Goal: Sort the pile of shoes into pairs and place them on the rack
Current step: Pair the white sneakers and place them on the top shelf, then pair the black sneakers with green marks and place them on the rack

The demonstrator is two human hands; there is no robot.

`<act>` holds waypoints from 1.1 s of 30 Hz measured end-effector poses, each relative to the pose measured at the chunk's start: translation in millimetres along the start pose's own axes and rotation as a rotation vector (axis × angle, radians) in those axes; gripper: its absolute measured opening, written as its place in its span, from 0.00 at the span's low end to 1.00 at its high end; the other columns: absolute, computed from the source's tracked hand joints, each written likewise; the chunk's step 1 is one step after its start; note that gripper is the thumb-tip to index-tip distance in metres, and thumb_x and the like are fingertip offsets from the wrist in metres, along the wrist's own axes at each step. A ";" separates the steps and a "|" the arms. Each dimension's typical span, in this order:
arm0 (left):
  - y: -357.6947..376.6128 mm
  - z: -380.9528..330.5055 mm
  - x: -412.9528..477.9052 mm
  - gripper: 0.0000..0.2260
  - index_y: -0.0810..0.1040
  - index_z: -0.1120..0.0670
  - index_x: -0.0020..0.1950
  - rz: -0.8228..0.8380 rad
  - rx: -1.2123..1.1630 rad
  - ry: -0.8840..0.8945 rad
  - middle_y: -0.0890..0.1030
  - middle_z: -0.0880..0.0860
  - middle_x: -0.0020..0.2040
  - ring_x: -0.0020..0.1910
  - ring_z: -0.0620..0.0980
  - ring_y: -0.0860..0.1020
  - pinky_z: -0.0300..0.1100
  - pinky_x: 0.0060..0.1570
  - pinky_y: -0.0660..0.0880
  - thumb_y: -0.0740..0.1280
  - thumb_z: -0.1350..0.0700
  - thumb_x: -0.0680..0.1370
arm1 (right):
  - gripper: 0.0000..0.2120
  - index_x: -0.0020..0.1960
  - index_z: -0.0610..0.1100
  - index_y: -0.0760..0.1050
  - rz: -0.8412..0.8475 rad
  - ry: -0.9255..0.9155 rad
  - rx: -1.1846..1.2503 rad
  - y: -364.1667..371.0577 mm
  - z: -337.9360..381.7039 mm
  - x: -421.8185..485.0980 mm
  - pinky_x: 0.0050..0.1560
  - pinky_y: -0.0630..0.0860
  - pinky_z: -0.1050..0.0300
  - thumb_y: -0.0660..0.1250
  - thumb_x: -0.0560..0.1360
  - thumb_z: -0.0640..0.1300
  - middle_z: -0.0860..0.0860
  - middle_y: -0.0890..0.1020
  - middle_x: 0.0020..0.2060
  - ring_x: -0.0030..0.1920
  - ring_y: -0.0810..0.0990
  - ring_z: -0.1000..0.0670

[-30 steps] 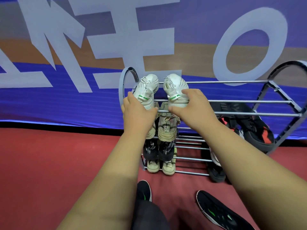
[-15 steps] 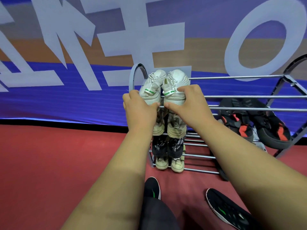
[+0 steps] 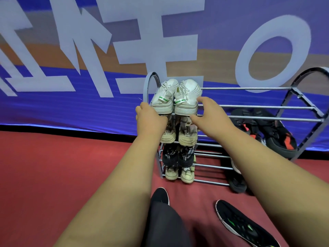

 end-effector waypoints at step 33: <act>173.7 315.3 -258.4 0.65 0.51 0.62 0.83 0.646 0.693 -0.698 0.64 0.61 0.76 0.76 0.58 0.69 0.50 0.72 0.71 0.83 0.35 0.61 | 0.52 0.83 0.44 0.55 0.576 0.725 -0.546 141.4 -339.0 -294.4 0.73 0.68 0.43 0.77 0.69 0.63 0.42 0.68 0.75 0.73 0.70 0.35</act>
Point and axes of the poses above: each hand's wrist, its own x-axis towards the middle knuckle, its own y-axis out of the palm, z = x × y, the point moved 2 cm from there along x, towards the middle knuckle
